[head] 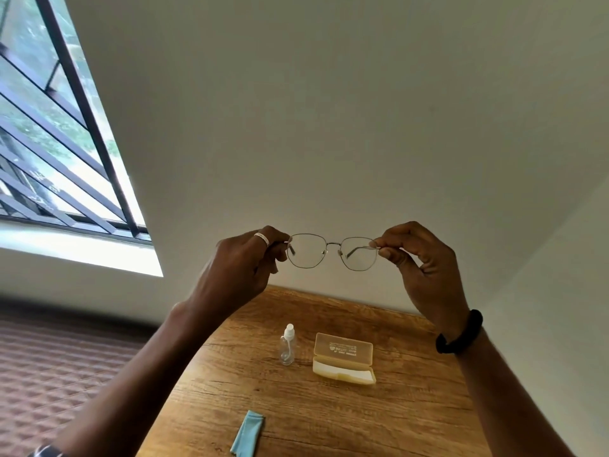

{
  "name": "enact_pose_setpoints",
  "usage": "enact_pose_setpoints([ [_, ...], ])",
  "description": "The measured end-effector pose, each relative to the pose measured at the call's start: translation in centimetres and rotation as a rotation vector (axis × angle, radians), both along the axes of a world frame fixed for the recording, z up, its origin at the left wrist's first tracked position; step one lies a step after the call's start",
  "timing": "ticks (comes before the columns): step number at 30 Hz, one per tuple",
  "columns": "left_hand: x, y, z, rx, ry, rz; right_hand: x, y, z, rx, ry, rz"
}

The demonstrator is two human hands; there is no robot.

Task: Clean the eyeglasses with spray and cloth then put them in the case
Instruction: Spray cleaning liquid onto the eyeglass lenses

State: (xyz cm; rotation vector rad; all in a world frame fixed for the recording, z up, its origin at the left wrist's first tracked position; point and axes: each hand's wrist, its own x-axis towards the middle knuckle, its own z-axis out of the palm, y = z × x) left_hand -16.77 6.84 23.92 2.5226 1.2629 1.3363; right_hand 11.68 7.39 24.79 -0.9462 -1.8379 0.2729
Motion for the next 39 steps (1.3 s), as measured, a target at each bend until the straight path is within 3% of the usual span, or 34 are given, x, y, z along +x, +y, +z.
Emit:
enact_pose_setpoints([
  [5, -0.8, -0.3, -0.1, 0.003, -0.015, 0.023, -1.0, 0.0, -1.3, -0.002, 0.091, -0.026],
  [9, -1.8, -0.4, -0.4, 0.005, -0.027, 0.042, -3.7, -0.1, -7.3, 0.008, 0.195, -0.140],
  [14, -2.5, -0.5, -1.4, -0.017, -0.030, 0.054, -7.4, -0.4, -17.7, -0.157, 0.007, -0.128],
  [18, -3.0, -0.5, -2.3, -0.048, -0.026, 0.047, -9.7, -0.8, -22.0, -0.196, -0.124, -0.124],
  [39, -5.0, -1.4, -3.5, -0.097, 0.012, 0.105, -13.3, -0.2, -29.9, -0.297, -0.216, -0.154],
])
